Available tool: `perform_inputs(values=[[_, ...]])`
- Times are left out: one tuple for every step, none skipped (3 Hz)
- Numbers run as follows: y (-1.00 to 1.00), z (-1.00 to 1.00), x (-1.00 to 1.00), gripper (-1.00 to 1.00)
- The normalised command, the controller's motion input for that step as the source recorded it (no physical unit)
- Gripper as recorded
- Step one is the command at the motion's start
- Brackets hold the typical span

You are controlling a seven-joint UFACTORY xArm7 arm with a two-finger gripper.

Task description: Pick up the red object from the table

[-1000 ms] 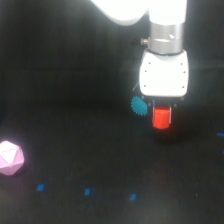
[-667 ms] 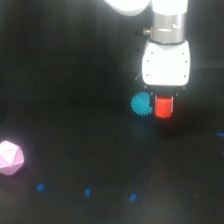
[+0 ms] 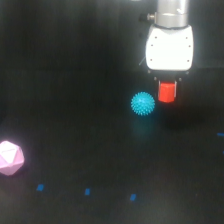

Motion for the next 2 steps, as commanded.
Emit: perform_inputs(values=[[-0.59, -0.11, -0.05, -1.00], [-0.50, 0.83, -0.06, -0.88]])
